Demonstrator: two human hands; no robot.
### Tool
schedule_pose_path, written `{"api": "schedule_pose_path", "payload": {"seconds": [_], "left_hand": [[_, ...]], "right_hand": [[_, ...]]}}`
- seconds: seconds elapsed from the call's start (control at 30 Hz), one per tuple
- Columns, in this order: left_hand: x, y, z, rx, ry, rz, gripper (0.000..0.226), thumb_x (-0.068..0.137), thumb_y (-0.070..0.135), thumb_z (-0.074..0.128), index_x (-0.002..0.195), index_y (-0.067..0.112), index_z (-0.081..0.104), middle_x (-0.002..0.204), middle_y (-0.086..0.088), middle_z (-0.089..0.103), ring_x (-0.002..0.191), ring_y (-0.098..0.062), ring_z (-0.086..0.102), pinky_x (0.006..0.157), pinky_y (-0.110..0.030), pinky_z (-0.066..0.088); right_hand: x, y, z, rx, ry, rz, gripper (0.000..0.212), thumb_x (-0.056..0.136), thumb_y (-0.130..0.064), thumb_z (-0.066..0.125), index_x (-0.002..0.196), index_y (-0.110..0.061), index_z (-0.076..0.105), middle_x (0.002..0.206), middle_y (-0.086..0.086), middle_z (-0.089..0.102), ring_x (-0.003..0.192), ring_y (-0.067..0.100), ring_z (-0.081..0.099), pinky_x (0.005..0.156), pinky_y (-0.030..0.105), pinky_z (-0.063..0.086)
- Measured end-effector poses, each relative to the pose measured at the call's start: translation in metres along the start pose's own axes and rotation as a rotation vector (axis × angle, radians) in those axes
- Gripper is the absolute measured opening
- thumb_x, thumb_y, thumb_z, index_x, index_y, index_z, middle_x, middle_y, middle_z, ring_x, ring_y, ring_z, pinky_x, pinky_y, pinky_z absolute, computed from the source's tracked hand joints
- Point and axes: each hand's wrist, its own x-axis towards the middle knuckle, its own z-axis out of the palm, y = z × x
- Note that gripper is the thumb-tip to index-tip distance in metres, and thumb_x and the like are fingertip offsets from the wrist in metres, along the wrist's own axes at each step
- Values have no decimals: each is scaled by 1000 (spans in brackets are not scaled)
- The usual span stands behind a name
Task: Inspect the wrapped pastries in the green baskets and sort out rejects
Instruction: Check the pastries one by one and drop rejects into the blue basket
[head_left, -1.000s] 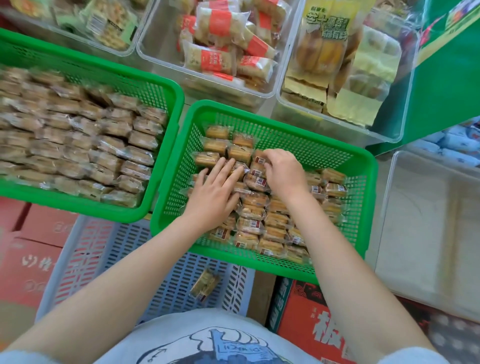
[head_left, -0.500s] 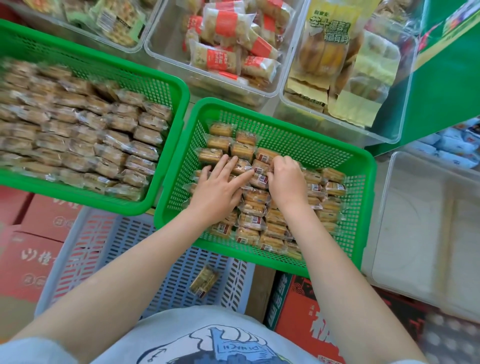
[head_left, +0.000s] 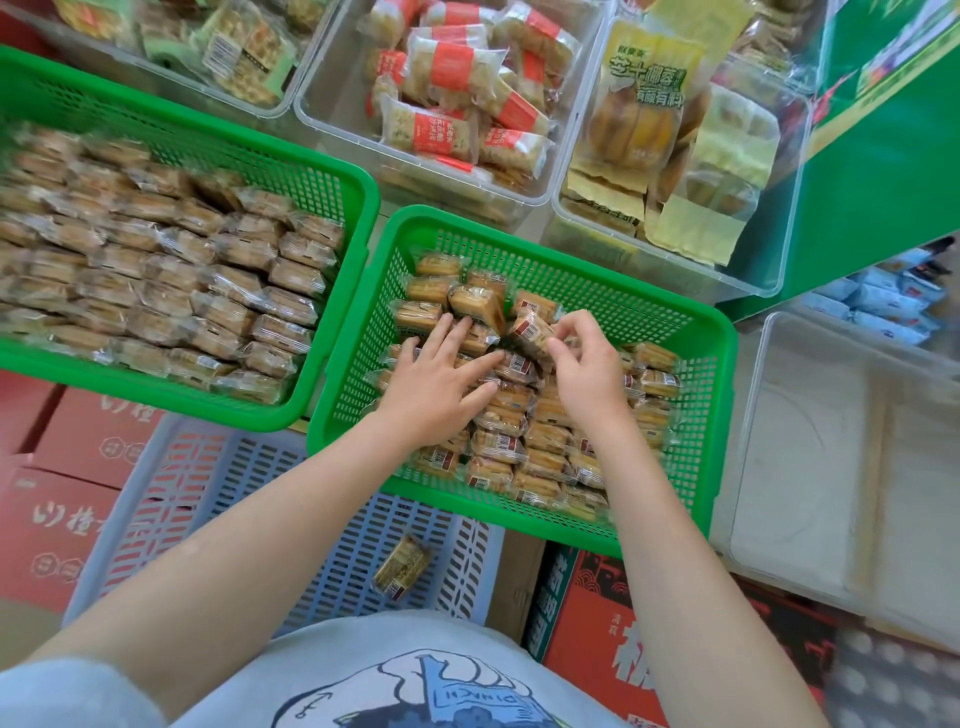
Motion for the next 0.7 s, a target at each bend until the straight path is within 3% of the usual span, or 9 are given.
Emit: {"api": "schedule_pose_path", "payload": {"seconds": [0.2,0.3,0.37,0.43,0.5,0.57,0.63,0.7], "left_hand": [[-2,3,-14,-15,-76,-14,57,101,64,26,155,50,17,168,-5,-9,154,-23,-17,124,-53,2],[-11,10,-19,-106,-11,-28,55,102,54,40,154,43,28,169,-5,-3,155,-23,-11,123,-50,0],[-20,15,-20,-171,48,-51,54,101,46,48,152,36,35,169,-5,4,155,-24,-5,123,-51,2],[-30,22,-24,-250,101,-67,50,101,40,51,149,28,43,167,-6,17,154,-23,7,123,-50,10],[-44,33,-37,-501,140,-84,42,102,36,52,141,23,53,157,-6,40,145,-22,33,119,-46,28],[-64,50,-56,-1015,102,-103,27,102,34,52,126,24,61,136,-5,62,122,-20,59,105,-43,48],[-86,64,-74,-1392,77,-70,24,101,30,57,121,22,66,119,-8,71,105,-25,69,90,-42,58],[-104,73,-84,-1508,125,-25,27,92,28,67,116,16,70,112,-13,73,99,-27,71,82,-40,60]], "right_hand": [[-29,-10,-24,157,116,37,8,100,-18,55,93,-21,54,89,-5,64,77,8,58,62,26,42],[-44,-15,-31,230,217,35,11,99,-17,59,90,-24,55,94,-9,65,88,3,63,70,22,49],[-54,-17,-35,280,250,48,9,98,-14,59,92,-19,56,93,-9,64,81,-6,61,70,15,49],[-61,-18,-39,352,268,95,5,98,-15,59,94,-16,56,93,-3,64,82,1,63,73,22,54],[-71,-20,-46,461,256,157,5,99,-16,58,95,-16,56,97,3,66,88,13,66,79,34,57],[-85,-27,-55,632,204,209,5,101,-12,54,96,-13,55,99,5,68,89,16,68,78,37,59],[-104,-37,-63,764,153,230,5,102,-9,51,98,-9,53,101,11,69,87,20,70,74,38,60],[-123,-43,-67,851,118,236,8,103,-8,48,97,-7,53,97,12,70,85,22,71,70,37,59]]}}
